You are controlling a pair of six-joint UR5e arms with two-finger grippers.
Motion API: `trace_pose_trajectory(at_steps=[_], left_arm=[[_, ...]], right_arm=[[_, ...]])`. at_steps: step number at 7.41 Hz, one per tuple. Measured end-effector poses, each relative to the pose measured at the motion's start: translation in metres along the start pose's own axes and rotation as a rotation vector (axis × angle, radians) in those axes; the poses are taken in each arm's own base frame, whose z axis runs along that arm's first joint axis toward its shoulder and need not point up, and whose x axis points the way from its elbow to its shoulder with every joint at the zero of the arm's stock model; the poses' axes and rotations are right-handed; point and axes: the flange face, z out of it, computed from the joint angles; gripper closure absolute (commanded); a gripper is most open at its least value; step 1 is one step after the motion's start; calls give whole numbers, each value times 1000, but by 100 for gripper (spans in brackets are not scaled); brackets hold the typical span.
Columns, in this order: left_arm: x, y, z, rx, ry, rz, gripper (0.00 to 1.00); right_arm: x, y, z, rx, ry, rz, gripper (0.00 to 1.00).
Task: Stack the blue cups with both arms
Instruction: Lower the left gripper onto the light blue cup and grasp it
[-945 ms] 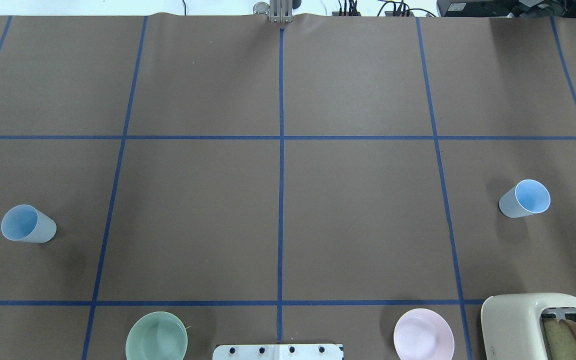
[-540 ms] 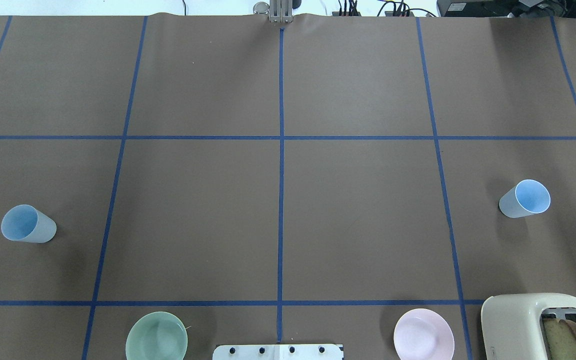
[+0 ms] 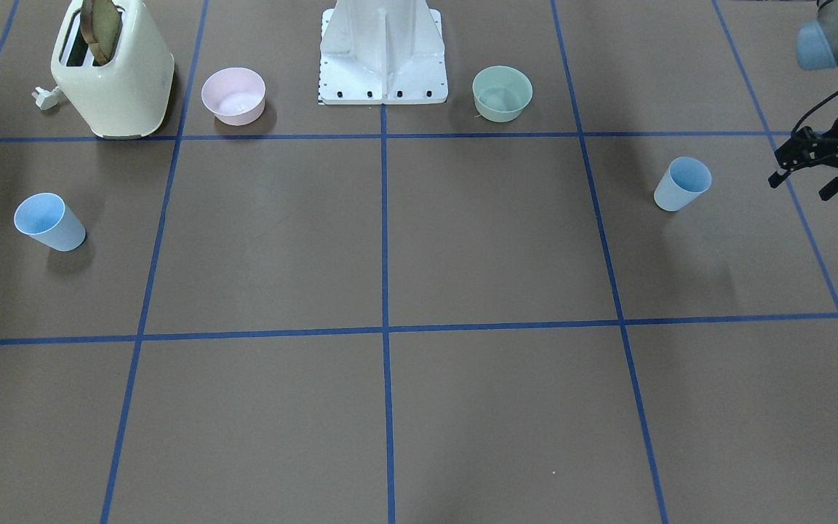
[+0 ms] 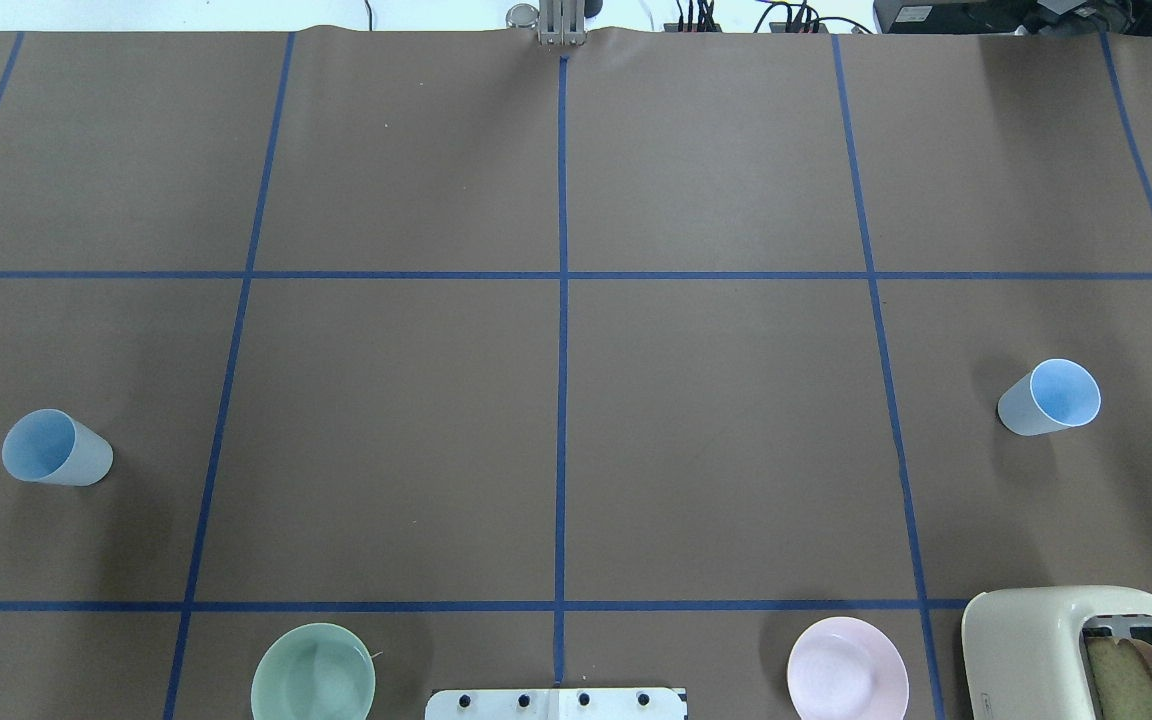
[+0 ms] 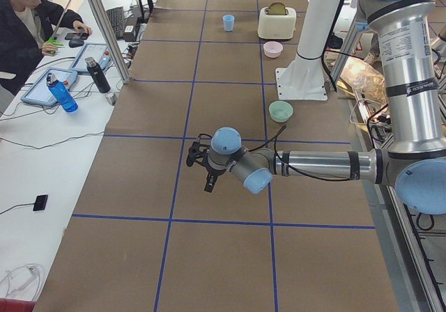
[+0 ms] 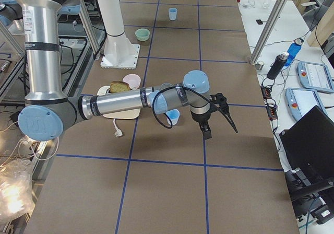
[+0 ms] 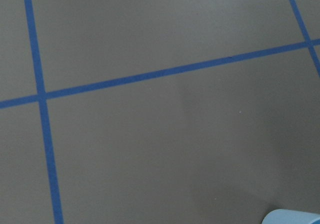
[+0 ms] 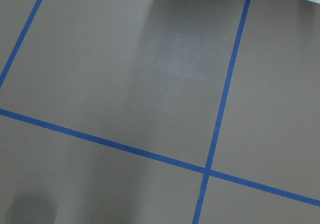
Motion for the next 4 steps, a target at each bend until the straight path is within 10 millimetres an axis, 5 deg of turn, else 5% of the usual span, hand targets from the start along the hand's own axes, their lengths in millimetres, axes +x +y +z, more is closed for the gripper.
trace_pose_trajectory(at_steps=[3,4], left_arm=[[53,19,21,-33,8,17,9],[69,25,34,-42,-5,30,36]], right_arm=[[3,6,3,-8,2,7,0],[4,7,3,-10,3,9,0]])
